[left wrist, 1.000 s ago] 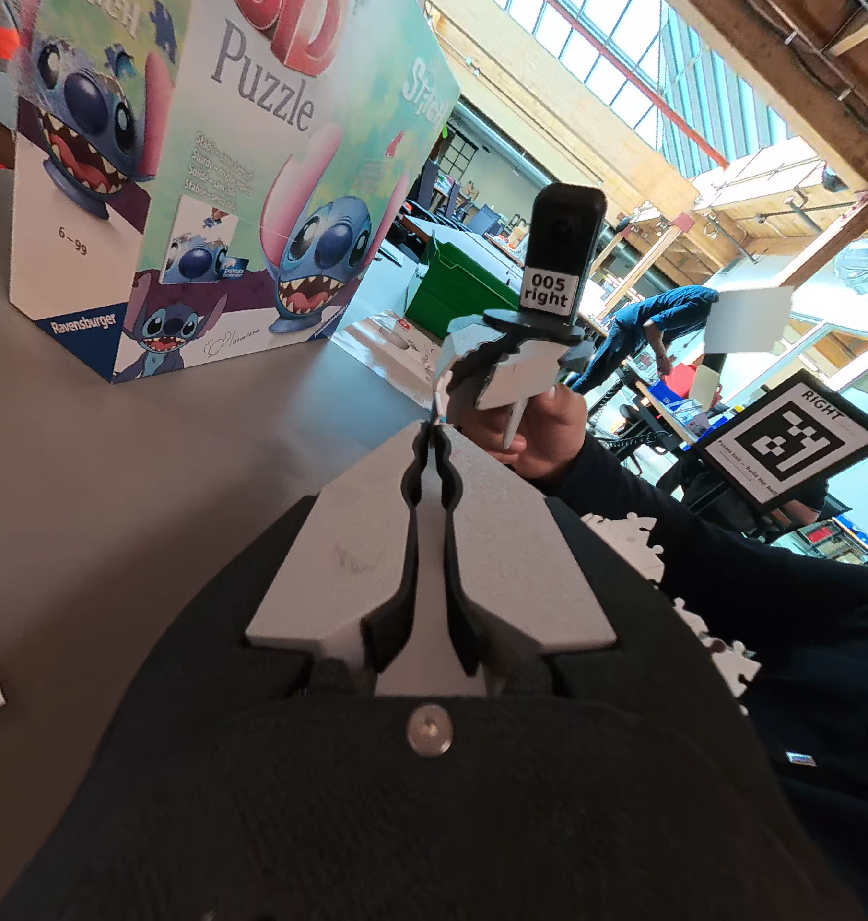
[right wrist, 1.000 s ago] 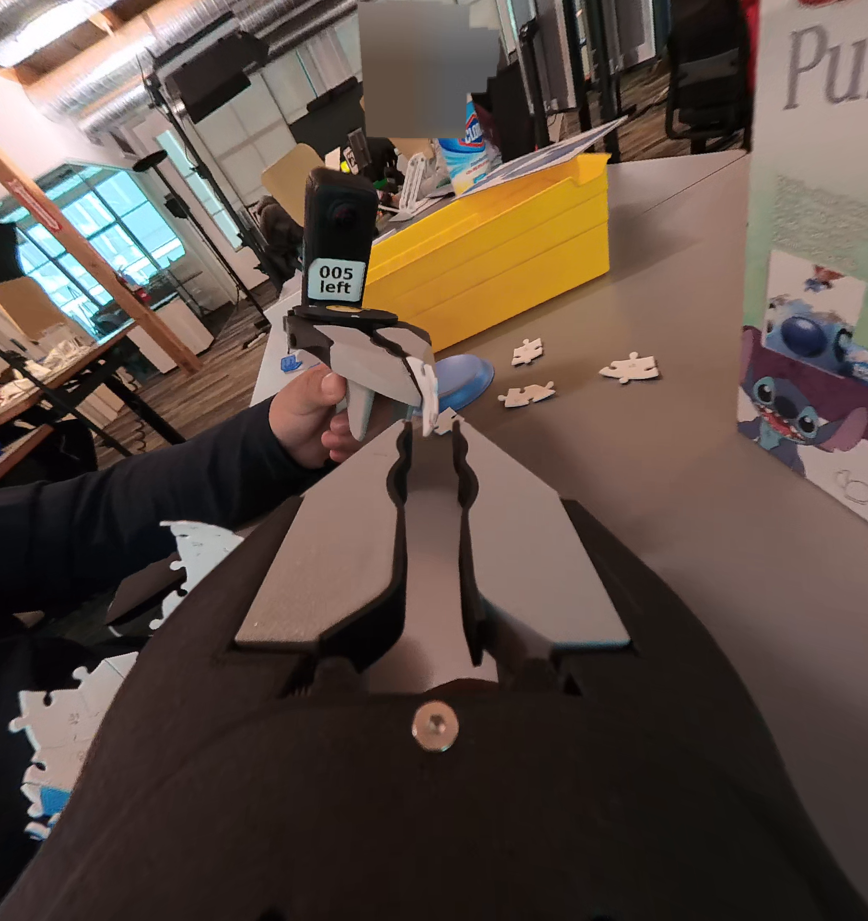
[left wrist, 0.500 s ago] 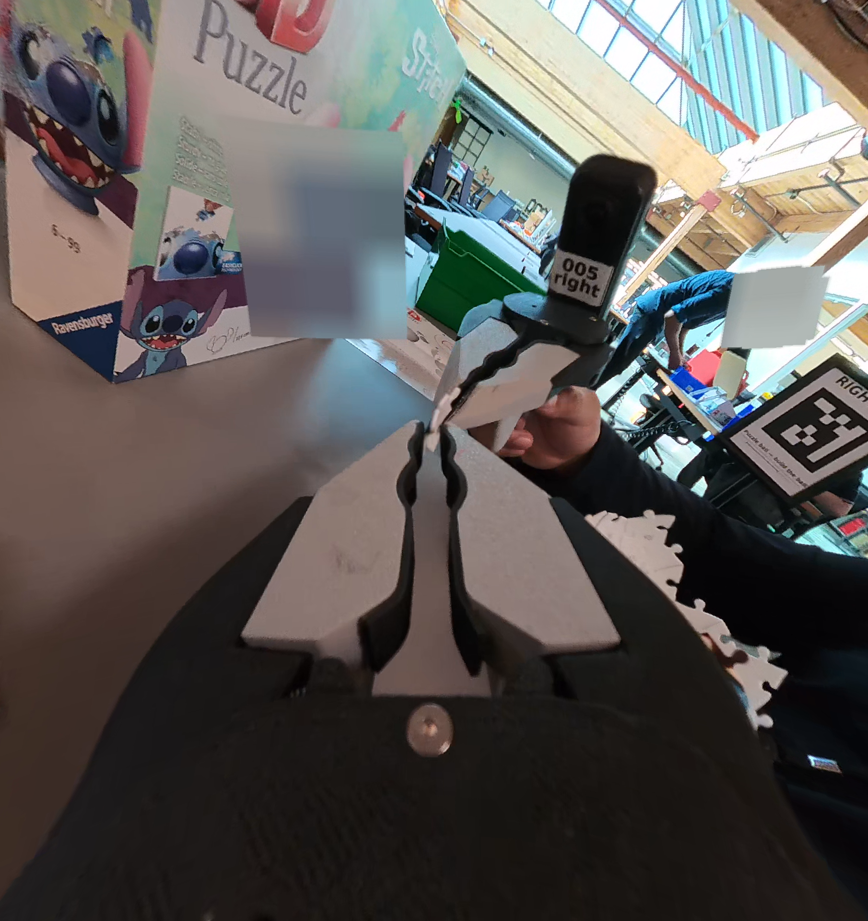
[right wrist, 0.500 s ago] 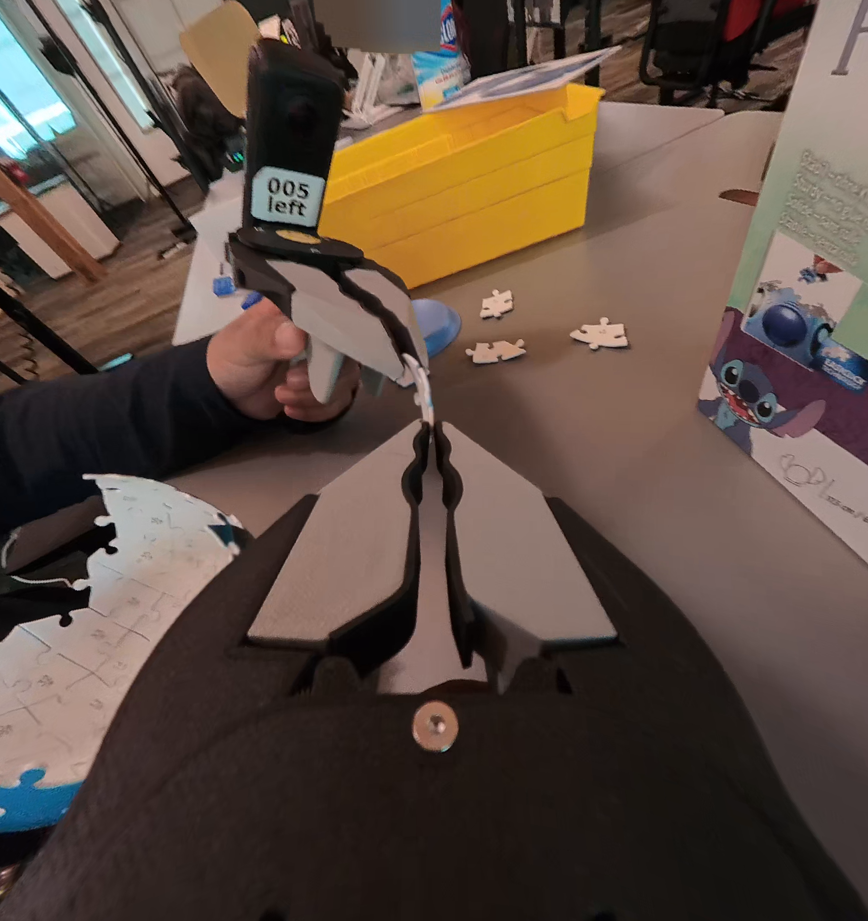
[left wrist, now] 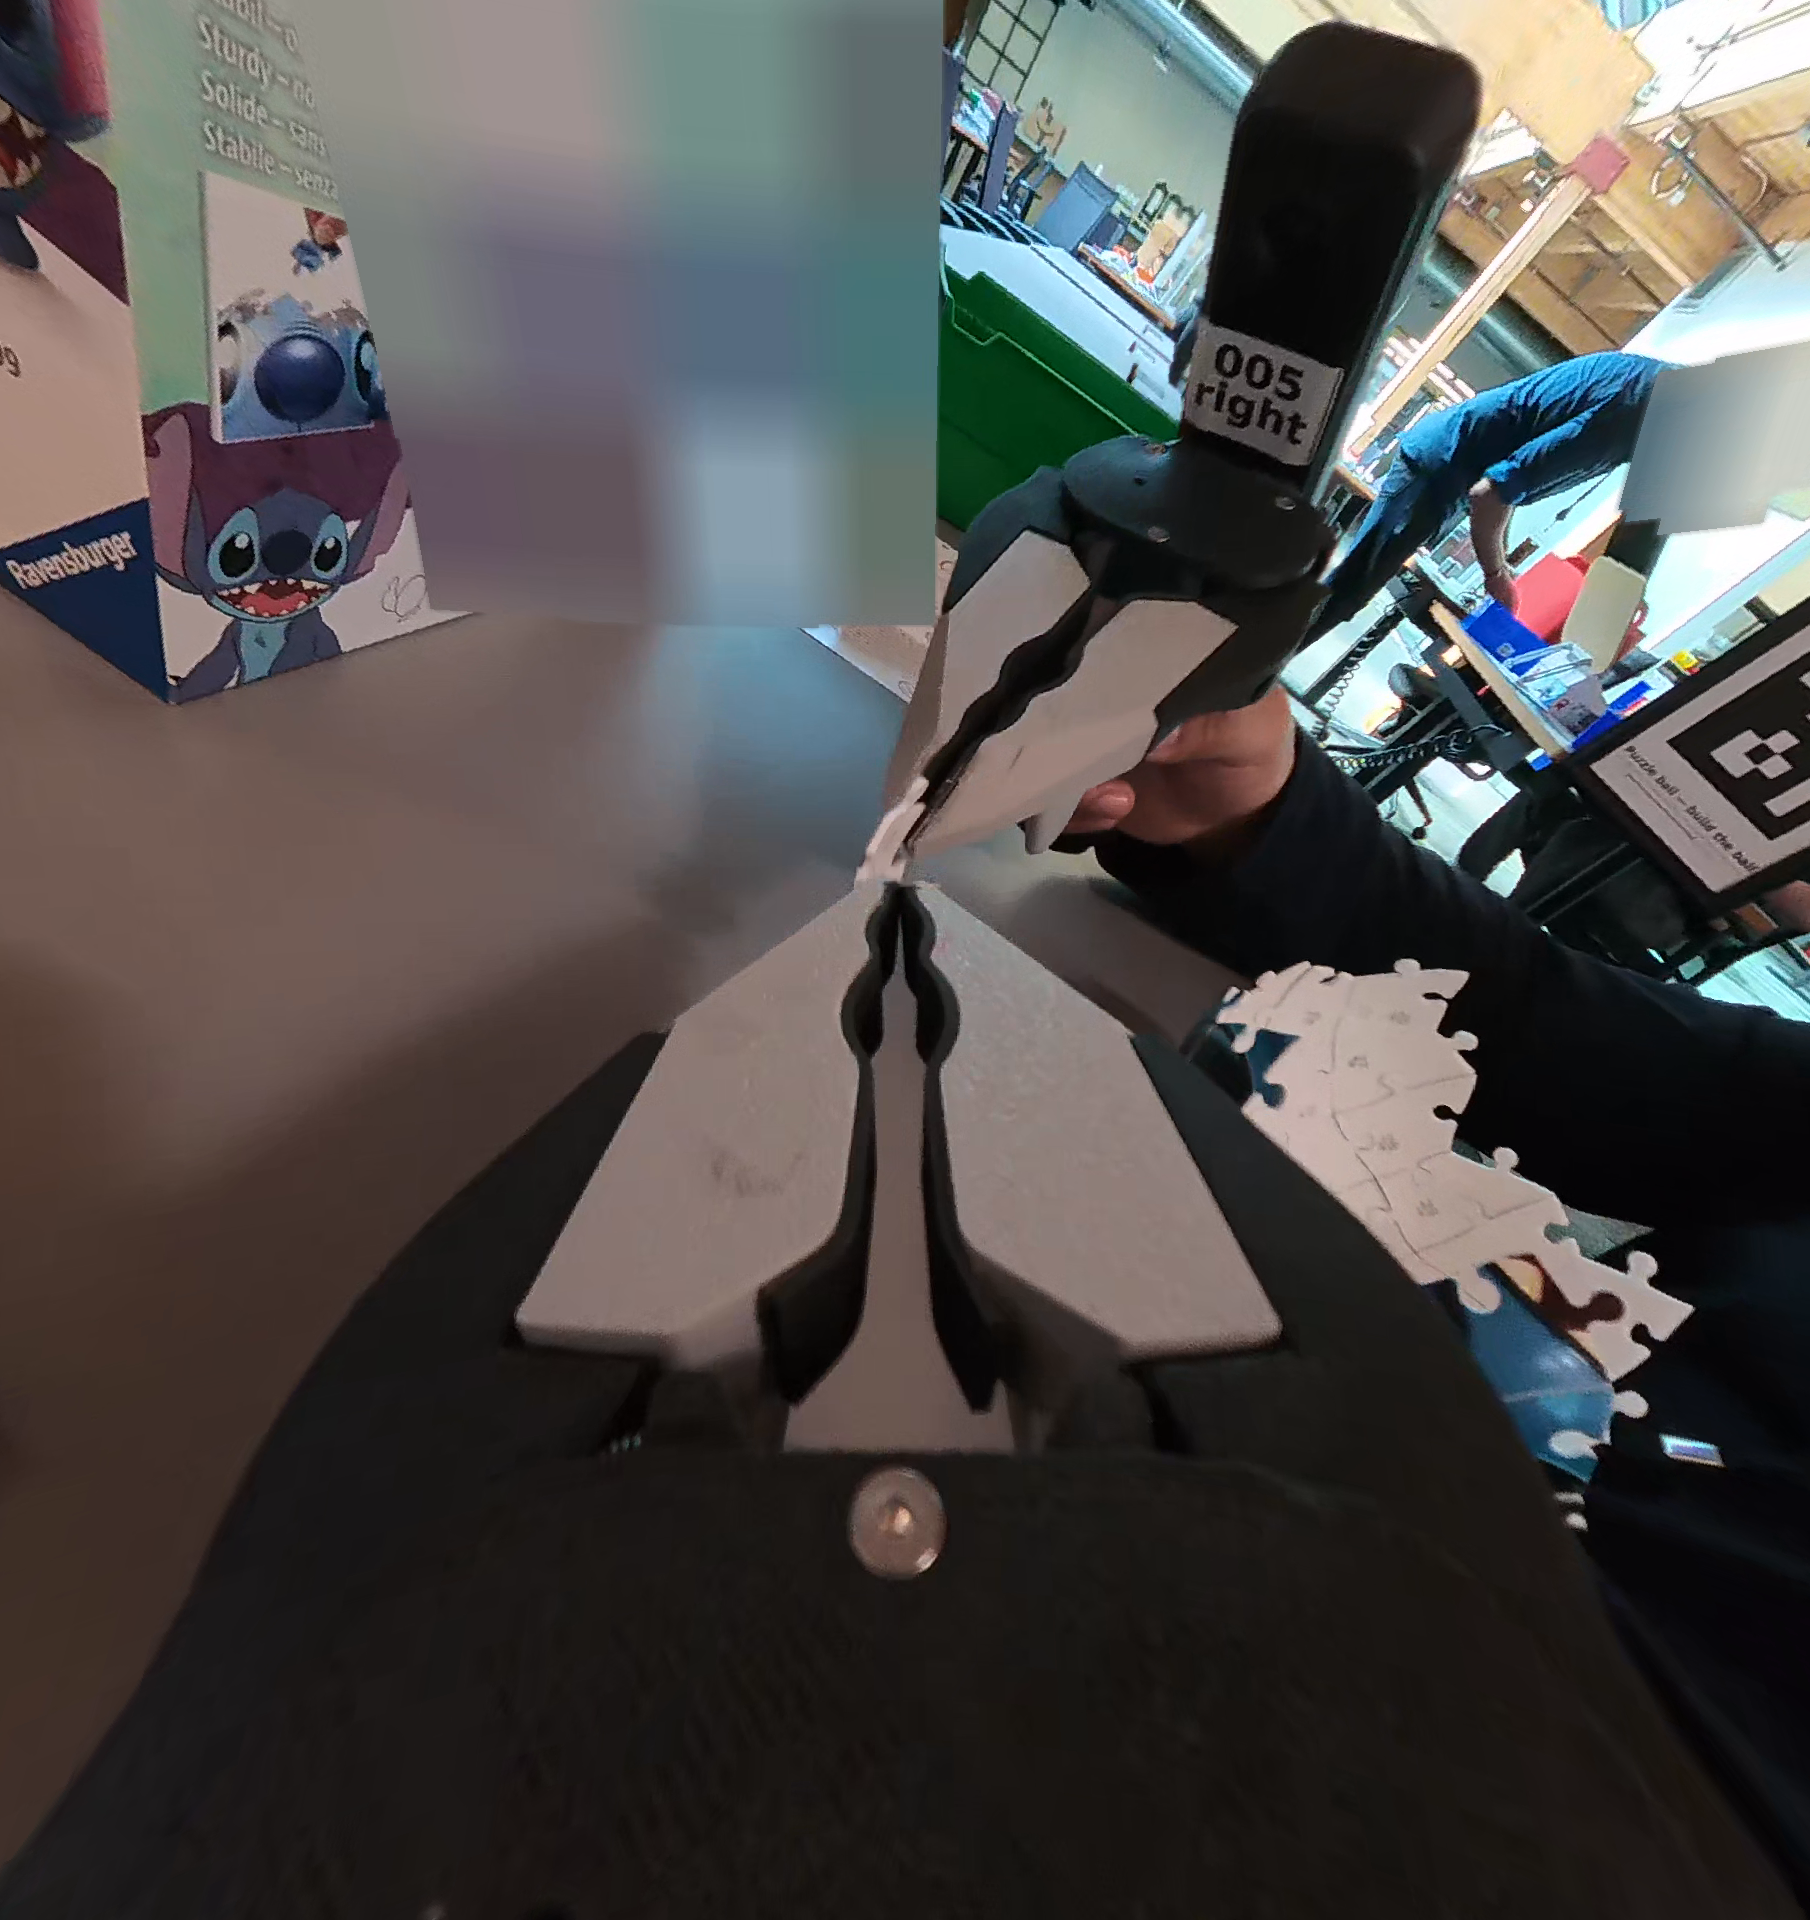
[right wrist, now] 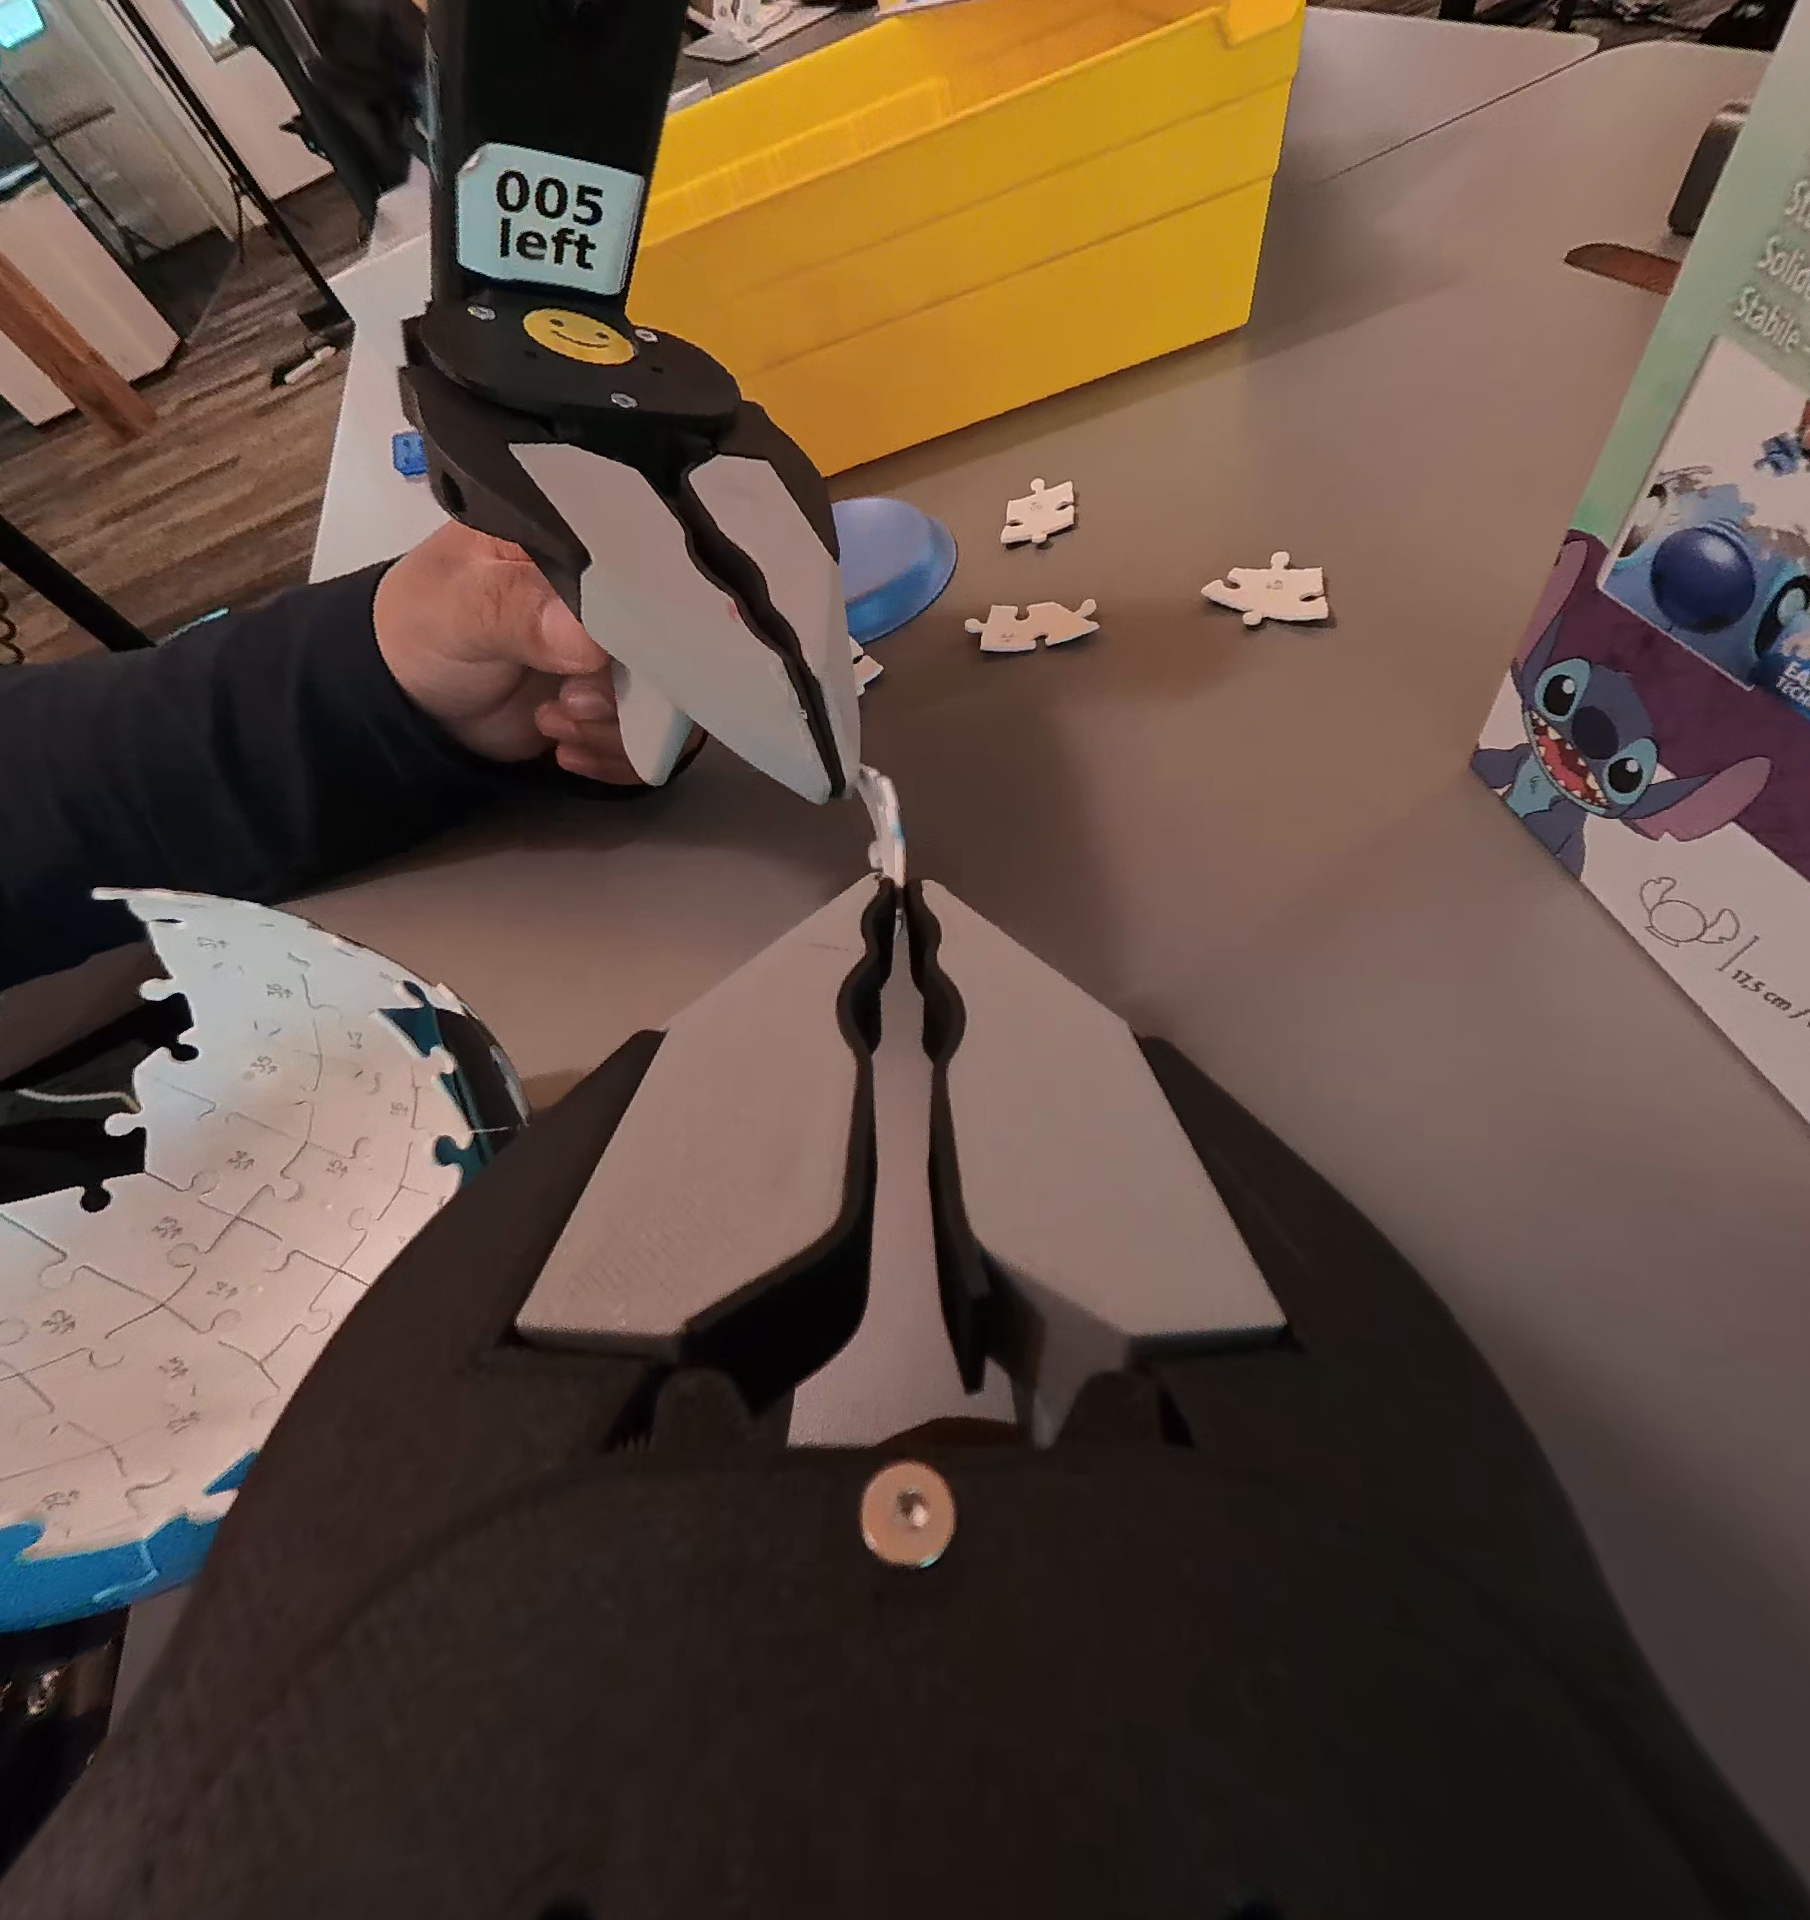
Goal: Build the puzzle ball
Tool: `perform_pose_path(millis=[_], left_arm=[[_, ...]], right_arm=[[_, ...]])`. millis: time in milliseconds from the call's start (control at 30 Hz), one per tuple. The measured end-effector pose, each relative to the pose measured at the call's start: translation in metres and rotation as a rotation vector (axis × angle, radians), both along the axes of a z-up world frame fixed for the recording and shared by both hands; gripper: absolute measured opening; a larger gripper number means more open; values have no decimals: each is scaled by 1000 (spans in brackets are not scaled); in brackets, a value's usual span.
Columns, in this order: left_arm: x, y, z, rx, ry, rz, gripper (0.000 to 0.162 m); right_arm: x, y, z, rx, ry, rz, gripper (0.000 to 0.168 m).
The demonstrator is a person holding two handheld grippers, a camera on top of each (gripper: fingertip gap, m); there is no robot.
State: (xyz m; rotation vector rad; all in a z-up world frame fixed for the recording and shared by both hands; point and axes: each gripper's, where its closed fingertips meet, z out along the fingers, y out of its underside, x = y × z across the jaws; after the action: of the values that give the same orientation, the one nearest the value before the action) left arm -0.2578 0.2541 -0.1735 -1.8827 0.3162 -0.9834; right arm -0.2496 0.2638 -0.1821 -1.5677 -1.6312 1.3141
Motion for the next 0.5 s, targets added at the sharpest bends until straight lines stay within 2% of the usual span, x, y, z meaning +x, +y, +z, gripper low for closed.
perform_pose_path(millis=[233, 300, 367, 433, 500], left_arm=[[-1, 0, 0, 20, 26, 4, 0], [-7, 2, 2, 22, 18, 35, 18], [-7, 0, -1, -3, 14, 21, 18], [-3, -2, -3, -14, 18, -6, 13], [1, -4, -4, -2, 41, -25, 0]], right_arm=[[4, -3, 1, 9, -11, 25, 0], [4, -4, 0, 11, -11, 28, 0], [4, -5, 2, 8, -6, 33, 0], [4, -5, 4, 3, 3, 33, 0], [4, -6, 6, 0, 10, 34, 0]])
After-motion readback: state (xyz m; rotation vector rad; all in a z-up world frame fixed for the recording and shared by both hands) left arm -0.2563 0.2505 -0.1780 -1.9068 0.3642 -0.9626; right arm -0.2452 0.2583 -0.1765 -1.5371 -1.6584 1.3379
